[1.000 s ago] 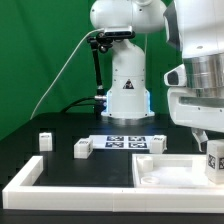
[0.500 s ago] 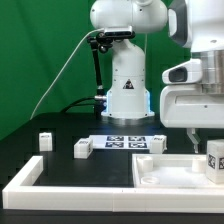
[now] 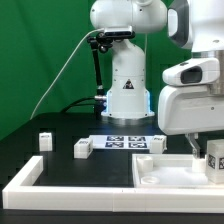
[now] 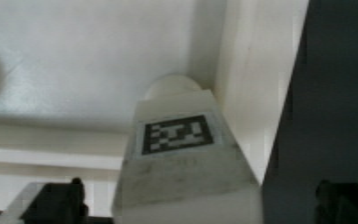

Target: Assemble one leg

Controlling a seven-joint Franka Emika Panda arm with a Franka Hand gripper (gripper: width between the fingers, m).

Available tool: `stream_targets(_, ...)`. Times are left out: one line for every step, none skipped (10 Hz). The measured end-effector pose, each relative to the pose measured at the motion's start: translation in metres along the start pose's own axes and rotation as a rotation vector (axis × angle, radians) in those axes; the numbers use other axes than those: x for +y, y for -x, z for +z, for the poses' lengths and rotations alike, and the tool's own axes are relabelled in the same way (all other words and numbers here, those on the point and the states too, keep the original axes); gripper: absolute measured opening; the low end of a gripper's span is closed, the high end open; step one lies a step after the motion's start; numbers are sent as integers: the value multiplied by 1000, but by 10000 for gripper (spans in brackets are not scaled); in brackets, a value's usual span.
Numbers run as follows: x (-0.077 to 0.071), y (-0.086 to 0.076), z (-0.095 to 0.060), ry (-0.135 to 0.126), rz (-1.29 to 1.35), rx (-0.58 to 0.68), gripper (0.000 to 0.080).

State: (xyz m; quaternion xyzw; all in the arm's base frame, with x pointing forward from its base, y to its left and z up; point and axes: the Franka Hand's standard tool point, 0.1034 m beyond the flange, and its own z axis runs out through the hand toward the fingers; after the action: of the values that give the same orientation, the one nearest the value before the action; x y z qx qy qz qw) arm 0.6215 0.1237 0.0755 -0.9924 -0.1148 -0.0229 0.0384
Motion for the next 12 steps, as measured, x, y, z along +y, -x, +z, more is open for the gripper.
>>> stream_targets(2, 0, 0, -2, -8, -1, 649)
stream_targets(3, 0, 0, 0, -77, -1, 649)
stream_targets(3, 0, 0, -1, -66, -1, 649)
stream_targets(3, 0, 0, -1, -66, -1, 526)
stream_targets(3, 0, 1, -1, -66, -1, 389)
stream_targets(3, 0, 0, -1, -66, 0, 389)
stream_targets(4, 0, 0, -1, -63, 0, 291)
stream_targets(4, 0, 0, -1, -29, 0, 291)
stream_targets(4, 0, 0, -2, -21, 1, 291)
stream_targets(4, 1, 0, 1, 129, 17, 291)
stream_targets(5, 4, 1, 1, 301, 18, 291)
stream_targets(6, 4, 1, -3, 439, 22, 291)
